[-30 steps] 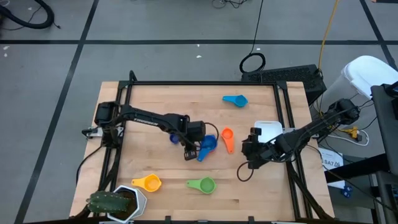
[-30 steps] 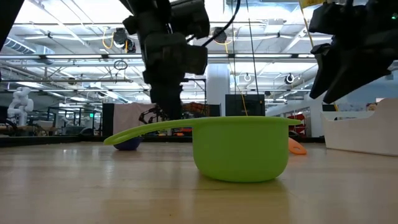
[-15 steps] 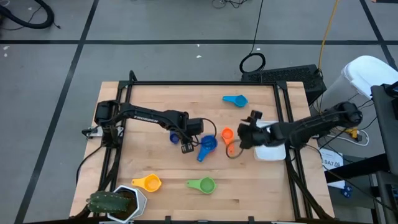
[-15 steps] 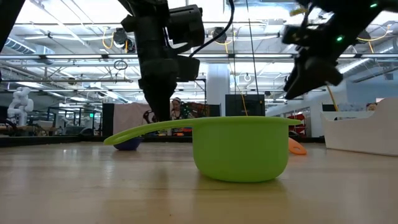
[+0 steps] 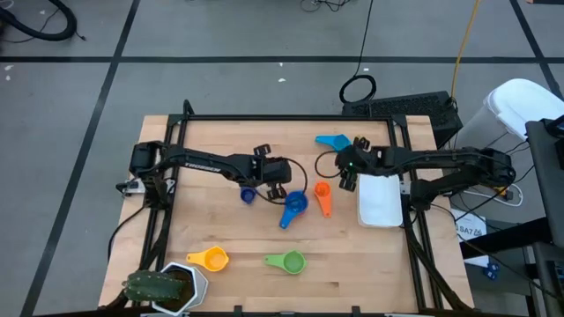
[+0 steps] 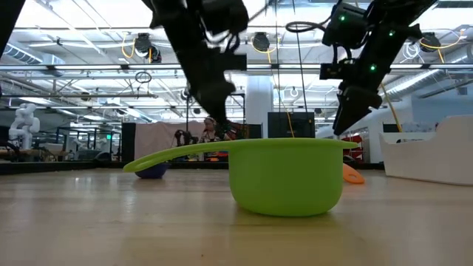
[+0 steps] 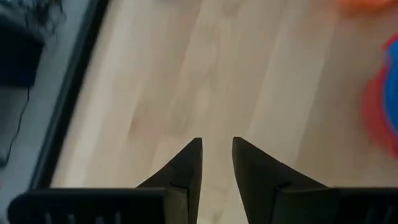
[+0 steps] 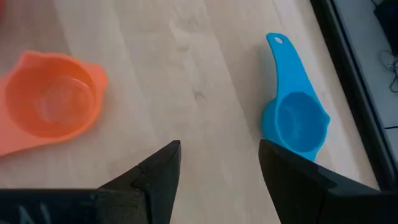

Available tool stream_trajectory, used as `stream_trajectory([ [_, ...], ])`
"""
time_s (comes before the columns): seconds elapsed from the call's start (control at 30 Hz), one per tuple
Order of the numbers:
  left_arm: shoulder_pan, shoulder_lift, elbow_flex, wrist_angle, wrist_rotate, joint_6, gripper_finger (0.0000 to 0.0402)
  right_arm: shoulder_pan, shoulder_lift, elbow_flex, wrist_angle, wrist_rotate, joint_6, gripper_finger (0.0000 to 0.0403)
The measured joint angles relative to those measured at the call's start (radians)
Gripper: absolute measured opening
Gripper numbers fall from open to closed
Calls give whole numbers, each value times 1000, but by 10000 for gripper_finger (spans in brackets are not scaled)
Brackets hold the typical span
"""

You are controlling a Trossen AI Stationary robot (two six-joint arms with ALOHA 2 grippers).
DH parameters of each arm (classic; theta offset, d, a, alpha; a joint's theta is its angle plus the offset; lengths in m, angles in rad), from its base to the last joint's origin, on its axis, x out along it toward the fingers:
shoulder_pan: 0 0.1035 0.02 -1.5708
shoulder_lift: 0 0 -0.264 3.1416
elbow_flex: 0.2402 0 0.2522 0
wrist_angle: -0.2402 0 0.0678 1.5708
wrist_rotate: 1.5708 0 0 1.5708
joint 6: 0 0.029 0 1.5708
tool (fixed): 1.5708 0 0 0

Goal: Nest measuring cups in basket
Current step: Stack the yellow measuring cup on top of the blue measuring cup

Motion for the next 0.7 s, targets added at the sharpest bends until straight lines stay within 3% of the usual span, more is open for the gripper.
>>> stream_trajectory([
  [0.17, -22, -97, 0, 40, 2, 47, 93, -33, 0, 1, -1, 0, -37, 210],
  [0.3, -51, -202, 0, 20, 69, 58, 93, -30, -17, 2, -12, -1, -16, 210],
  [0.5, -155, -347, -19, -34, 102, -9, 93, 20, -122, 3, -66, -78, 67, 210],
  [0.7, -260, -389, -32, -282, 88, -133, 93, 146, -265, 3, -121, -101, 135, 210],
])
